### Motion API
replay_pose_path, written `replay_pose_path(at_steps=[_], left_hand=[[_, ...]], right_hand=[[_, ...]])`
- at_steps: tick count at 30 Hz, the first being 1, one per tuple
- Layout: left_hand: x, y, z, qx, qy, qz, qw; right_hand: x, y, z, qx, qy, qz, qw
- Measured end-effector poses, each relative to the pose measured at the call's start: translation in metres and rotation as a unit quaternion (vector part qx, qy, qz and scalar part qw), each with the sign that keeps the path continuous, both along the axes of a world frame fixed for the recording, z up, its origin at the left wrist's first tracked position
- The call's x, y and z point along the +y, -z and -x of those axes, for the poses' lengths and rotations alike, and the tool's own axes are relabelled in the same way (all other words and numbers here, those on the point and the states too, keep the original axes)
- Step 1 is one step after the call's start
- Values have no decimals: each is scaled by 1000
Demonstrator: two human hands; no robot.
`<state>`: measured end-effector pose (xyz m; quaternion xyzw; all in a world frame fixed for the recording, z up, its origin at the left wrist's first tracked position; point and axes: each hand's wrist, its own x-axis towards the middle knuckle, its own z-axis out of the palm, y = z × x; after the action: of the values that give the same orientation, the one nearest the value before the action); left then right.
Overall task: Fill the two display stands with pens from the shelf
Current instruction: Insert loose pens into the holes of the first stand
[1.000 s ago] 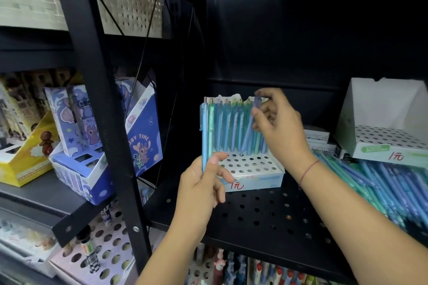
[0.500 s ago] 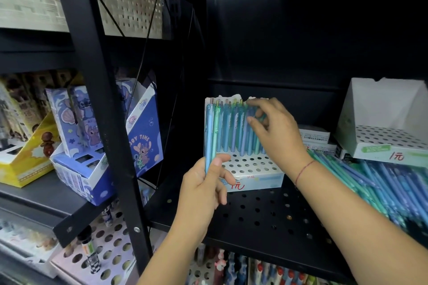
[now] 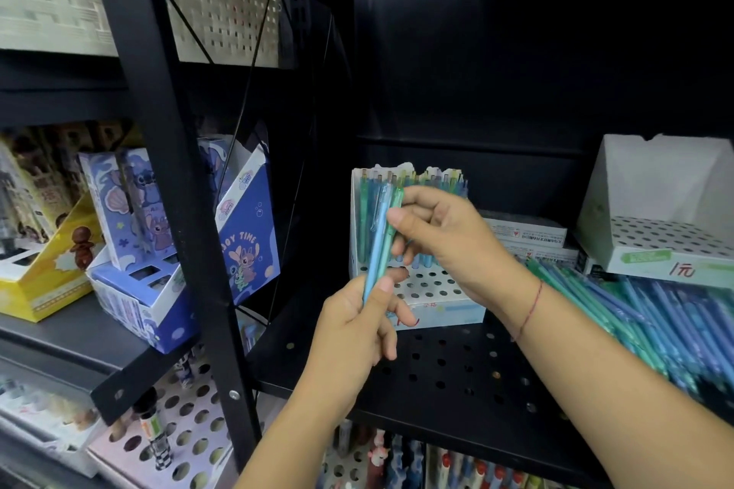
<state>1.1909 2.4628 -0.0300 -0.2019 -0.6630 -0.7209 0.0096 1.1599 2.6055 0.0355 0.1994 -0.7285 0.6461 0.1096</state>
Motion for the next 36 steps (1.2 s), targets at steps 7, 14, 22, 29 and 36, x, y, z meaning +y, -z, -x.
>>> replay_pose_path(at_steps=[7,14,22,29,36], left_hand=[[-2,2,1,17,-72,-37,997],[-1,1,0,4,-88,-70,994],[-1,1,1,6,-88,-47,995],[-1,2,2,6,-86,-35,996],[-1,3,1,12,-60,-26,998]], right_hand=[[19,-17,1,147,200,111,962],[20,6,12,215,290,-134,923],[16,12,19,228,285,-158,917],[11,17,22,250,306,-228,890],[13,17,21,219,336,-266,876]])
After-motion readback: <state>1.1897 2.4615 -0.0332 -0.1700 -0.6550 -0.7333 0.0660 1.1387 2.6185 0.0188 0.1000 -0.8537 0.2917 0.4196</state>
